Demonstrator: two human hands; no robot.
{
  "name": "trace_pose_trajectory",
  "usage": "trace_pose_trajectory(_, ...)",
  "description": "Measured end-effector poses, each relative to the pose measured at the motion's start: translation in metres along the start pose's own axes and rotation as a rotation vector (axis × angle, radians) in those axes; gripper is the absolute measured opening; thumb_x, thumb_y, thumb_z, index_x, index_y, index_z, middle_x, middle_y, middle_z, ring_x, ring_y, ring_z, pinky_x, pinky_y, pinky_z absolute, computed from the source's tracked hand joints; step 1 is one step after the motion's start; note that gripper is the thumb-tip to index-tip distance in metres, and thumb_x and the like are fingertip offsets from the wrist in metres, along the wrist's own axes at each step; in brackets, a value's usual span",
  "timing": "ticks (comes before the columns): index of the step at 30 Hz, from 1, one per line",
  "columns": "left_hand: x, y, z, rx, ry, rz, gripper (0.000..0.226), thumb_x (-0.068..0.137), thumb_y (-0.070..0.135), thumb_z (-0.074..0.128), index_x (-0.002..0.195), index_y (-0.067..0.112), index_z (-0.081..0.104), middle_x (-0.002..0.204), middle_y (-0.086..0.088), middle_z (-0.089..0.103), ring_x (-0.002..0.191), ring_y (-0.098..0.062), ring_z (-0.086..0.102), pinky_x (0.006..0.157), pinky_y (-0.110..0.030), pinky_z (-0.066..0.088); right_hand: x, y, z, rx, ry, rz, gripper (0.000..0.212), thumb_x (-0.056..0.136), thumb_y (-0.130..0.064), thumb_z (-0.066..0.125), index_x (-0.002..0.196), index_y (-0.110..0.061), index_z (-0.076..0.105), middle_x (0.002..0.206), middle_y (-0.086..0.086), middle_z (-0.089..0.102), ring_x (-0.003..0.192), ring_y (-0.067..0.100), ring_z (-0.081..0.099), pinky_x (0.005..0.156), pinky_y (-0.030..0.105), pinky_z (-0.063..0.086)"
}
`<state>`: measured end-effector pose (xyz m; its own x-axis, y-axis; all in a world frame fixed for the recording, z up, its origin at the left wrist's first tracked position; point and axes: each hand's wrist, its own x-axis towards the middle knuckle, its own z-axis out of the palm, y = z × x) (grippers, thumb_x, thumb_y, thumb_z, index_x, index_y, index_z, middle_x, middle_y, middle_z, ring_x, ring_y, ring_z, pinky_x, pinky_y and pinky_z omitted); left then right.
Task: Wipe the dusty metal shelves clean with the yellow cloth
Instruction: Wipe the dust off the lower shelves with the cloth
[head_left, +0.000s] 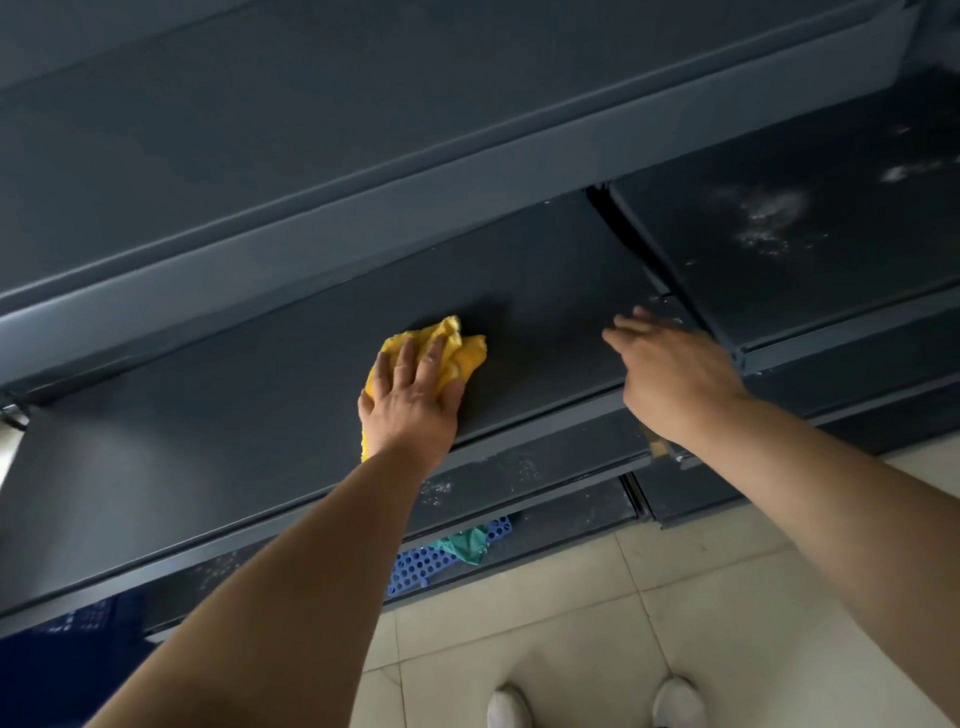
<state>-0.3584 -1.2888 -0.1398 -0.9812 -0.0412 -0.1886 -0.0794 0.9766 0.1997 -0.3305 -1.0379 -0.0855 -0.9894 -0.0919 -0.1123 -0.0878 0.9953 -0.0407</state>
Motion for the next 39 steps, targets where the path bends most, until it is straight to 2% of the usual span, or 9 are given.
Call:
trace_pose_trajectory(2, 0.002, 0.025, 0.005, -0.028, 0.006, -0.057, 0.056, 0.098, 0.055, 0.021, 0.150, 0.046, 0.001, 0.161, 0.013, -0.002, 0.148, -0.022, -0.008, 0.116, -0.052, 0.009, -0.006, 0.024, 0.001, -0.014, 0.016, 0.071, 0.053, 0.088, -0.004, 0.050, 0.140, -0.014, 0.044, 0.150, 0.002, 0.040, 0.140, 0.020, 0.034, 0.107, 0.039, 0.038)
trace_pose_trajectory(8, 0.019, 0.104, 0.011, -0.054, -0.030, 0.050, 0.055, 0.100, 0.048, 0.023, 0.151, 0.043, 0.003, 0.161, 0.014, 0.001, 0.148, -0.024, -0.010, 0.115, -0.056, 0.008, -0.020, 0.085, 0.005, -0.010, 0.023, 0.213, 0.052, 0.085, -0.007, 0.056, 0.135, -0.014, 0.048, 0.133, 0.002, 0.055, 0.117, 0.024, 0.051, 0.095, 0.039, 0.044)
trace_pose_trajectory(14, 0.042, 0.174, 0.016, -0.045, -0.057, 0.114, 0.054, 0.101, 0.042, 0.029, 0.151, 0.041, 0.008, 0.161, 0.011, 0.007, 0.148, -0.027, -0.007, 0.115, -0.057, 0.011, -0.024, 0.117, 0.009, 0.050, -0.029, 0.108, 0.057, 0.086, -0.001, 0.049, 0.140, -0.017, 0.045, 0.142, -0.003, 0.049, 0.120, 0.020, 0.050, 0.093, 0.035, 0.047)
trace_pose_trajectory(17, 0.049, 0.199, 0.016, -0.037, -0.077, 0.179, 0.050, 0.101, 0.038, 0.035, 0.149, 0.041, 0.019, 0.158, 0.010, 0.017, 0.147, -0.029, 0.003, 0.115, -0.056, 0.014, -0.022, 0.122, 0.011, 0.047, -0.035, 0.081, 0.051, 0.086, -0.001, 0.051, 0.134, -0.017, 0.050, 0.135, -0.003, 0.054, 0.114, 0.020, 0.054, 0.088, 0.033, 0.051)
trace_pose_trajectory(22, 0.028, 0.207, 0.021, -0.065, -0.067, 0.404, 0.040, 0.099, 0.027, 0.041, 0.137, 0.039, 0.039, 0.149, 0.009, 0.033, 0.135, -0.030, 0.023, 0.112, -0.051, 0.022, -0.020, 0.121, 0.015, 0.012, -0.048, 0.089, 0.048, 0.086, -0.004, 0.049, 0.133, -0.014, 0.049, 0.135, 0.000, 0.053, 0.115, 0.021, 0.054, 0.088, 0.034, 0.050)
trace_pose_trajectory(26, 0.000, 0.192, 0.025, -0.128, -0.070, 0.547, 0.038, 0.099, 0.023, 0.045, 0.132, 0.040, 0.048, 0.143, 0.017, 0.039, 0.135, -0.021, 0.021, 0.112, -0.042, 0.021, -0.024, 0.115, 0.014, -0.009, -0.068, 0.125, 0.052, 0.088, -0.007, 0.048, 0.139, -0.012, 0.043, 0.141, 0.003, 0.048, 0.122, 0.022, 0.052, 0.096, 0.036, 0.048)
trace_pose_trajectory(29, -0.015, 0.172, 0.025, -0.122, -0.077, 0.614, 0.036, 0.098, 0.017, 0.048, 0.126, 0.039, 0.053, 0.141, 0.020, 0.040, 0.135, -0.017, 0.021, 0.112, -0.042, 0.024, -0.027, 0.103, 0.008, -0.031, -0.093, 0.149, 0.042, 0.089, -0.011, 0.048, 0.131, -0.009, 0.049, 0.130, 0.006, 0.051, 0.117, 0.023, 0.053, 0.088, 0.036, 0.046)
trace_pose_trajectory(36, -0.030, 0.102, 0.014, -0.198, -0.014, 0.402, 0.037, 0.095, 0.010, 0.049, 0.120, 0.036, 0.058, 0.136, 0.013, 0.047, 0.132, -0.021, 0.029, 0.112, -0.038, 0.022, -0.031, 0.053, 0.005, -0.024, -0.113, 0.099, 0.036, 0.087, -0.005, 0.050, 0.122, -0.013, 0.056, 0.117, 0.003, 0.057, 0.110, 0.019, 0.055, 0.082, 0.033, 0.045)
trace_pose_trajectory(39, -0.029, 0.067, 0.003, -0.185, 0.003, 0.215, 0.038, 0.096, 0.014, 0.047, 0.123, 0.039, 0.054, 0.138, 0.007, 0.046, 0.133, -0.028, 0.029, 0.115, -0.052, 0.015, -0.030, 0.030, 0.005, -0.031, -0.122, 0.067, 0.034, 0.087, -0.006, 0.052, 0.119, -0.013, 0.058, 0.114, 0.002, 0.057, 0.111, 0.019, 0.054, 0.088, 0.037, 0.046)
